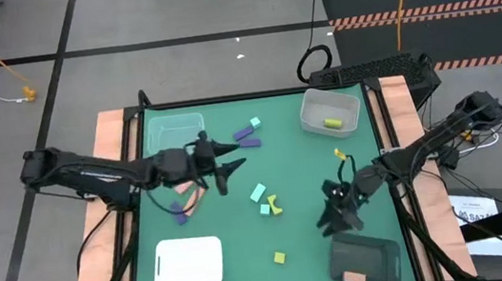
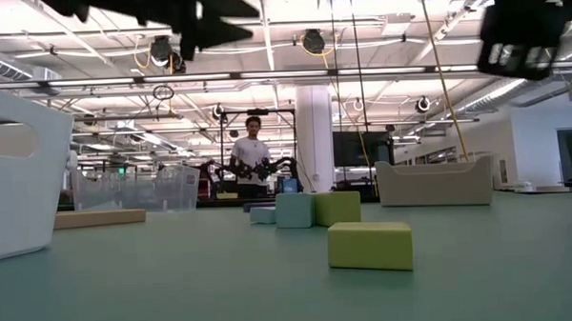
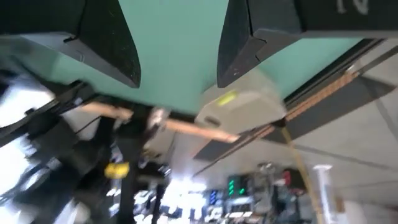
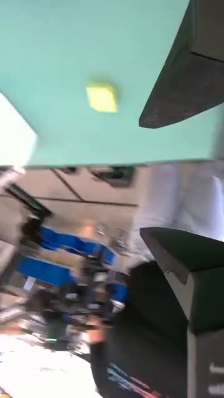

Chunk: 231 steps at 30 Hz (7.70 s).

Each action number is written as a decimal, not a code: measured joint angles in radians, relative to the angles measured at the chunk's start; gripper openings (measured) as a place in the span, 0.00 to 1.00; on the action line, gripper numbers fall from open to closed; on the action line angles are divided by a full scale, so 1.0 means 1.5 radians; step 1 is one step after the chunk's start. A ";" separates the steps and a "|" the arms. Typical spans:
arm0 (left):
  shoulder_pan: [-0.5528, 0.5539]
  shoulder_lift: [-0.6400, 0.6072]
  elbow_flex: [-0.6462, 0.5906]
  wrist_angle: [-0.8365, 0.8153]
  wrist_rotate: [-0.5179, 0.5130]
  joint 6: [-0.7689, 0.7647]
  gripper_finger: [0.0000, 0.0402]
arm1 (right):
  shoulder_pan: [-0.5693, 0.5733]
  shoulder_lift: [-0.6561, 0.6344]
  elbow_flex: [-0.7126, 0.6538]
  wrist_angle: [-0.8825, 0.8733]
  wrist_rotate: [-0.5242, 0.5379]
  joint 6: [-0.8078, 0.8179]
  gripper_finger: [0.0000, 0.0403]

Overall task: Sort & place blocks by color
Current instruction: Put the middle violet block into the transparent bin, then put the top violet block into the transparent bin

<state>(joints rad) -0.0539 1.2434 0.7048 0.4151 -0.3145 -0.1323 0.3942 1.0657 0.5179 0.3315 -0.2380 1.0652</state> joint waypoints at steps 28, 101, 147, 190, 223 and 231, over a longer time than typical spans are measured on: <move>0.218 0.293 0.013 -0.072 0.142 0.177 0.53 | -0.328 0.001 -0.001 0.075 0.213 -0.224 0.65; 0.168 0.068 0.301 -0.133 0.246 0.055 0.26 | -0.445 0.001 -0.001 0.009 0.213 -0.304 0.65; 0.444 0.065 0.135 -0.778 0.092 -0.179 0.26 | -0.445 0.001 -0.001 0.009 0.214 -0.306 0.65; 0.250 0.261 0.155 -0.284 0.086 0.161 0.58 | -0.445 0.001 -0.001 0.011 0.210 -0.304 0.65; 0.314 0.435 0.156 -0.203 0.068 0.247 0.44 | -0.445 0.001 -0.001 0.010 0.210 -0.304 0.65; 0.309 0.432 0.157 -0.220 0.065 0.240 0.22 | -0.445 0.001 -0.001 0.010 0.210 -0.304 0.65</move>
<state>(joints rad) 0.4091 1.8919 0.9404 0.0845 -0.2177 0.2271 -0.2729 1.0664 0.5159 0.3470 0.0772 0.6094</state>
